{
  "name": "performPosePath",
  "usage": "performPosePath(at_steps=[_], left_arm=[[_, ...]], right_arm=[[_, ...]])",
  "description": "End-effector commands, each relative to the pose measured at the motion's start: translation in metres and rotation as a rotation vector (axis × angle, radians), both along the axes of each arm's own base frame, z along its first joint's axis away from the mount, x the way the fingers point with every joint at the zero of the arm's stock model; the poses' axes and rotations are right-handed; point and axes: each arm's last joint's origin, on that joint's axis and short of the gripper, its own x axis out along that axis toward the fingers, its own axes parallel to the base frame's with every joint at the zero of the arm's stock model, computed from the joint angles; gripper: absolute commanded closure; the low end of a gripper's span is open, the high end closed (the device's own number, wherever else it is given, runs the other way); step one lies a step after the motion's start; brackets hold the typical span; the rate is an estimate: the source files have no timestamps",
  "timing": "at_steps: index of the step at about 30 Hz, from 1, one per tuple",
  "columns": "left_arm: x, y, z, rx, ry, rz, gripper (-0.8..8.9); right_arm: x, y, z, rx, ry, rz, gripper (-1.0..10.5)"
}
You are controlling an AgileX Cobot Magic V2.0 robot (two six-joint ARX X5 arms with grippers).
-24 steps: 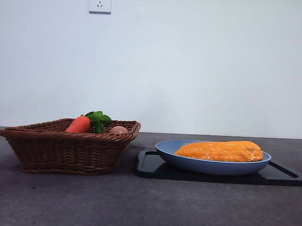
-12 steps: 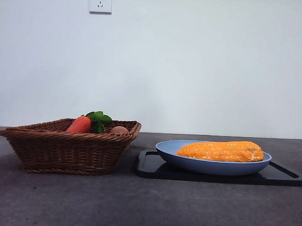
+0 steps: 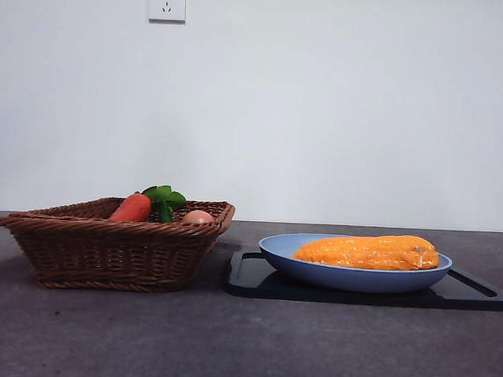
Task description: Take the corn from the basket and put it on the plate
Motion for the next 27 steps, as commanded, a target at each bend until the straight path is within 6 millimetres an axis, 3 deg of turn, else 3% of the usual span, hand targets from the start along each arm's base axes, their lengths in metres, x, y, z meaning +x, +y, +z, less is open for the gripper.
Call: performPosePath(at_steps=[1,6,18,23,27], left_arm=[[-0.014,0.016,-0.022,-0.004,-0.047,0.066,8.07],[-0.037,0.039,-0.073,-0.013,-0.127,0.188,8.07],[-0.075,0.051,-0.195,-0.009,-0.072,0.294,8.07],[-0.085,0.051,-0.238,-0.008,-0.049,0.302,8.07],[-0.088,0.051,-0.26,-0.032,-0.033,0.304,8.07]], right_arm=[[0.002,0.001,0.006,0.005,-0.036,0.003,9.4],[0.004,0.001,0.009,0.01,-0.066,0.003,9.4],[0.006,0.001,0.011,0.015,-0.099,0.003,9.4],[0.007,0.001,0.014,0.019,-0.126,0.003,9.4],[0.008,0.002,0.015,0.022,-0.142,0.003,9.4]])
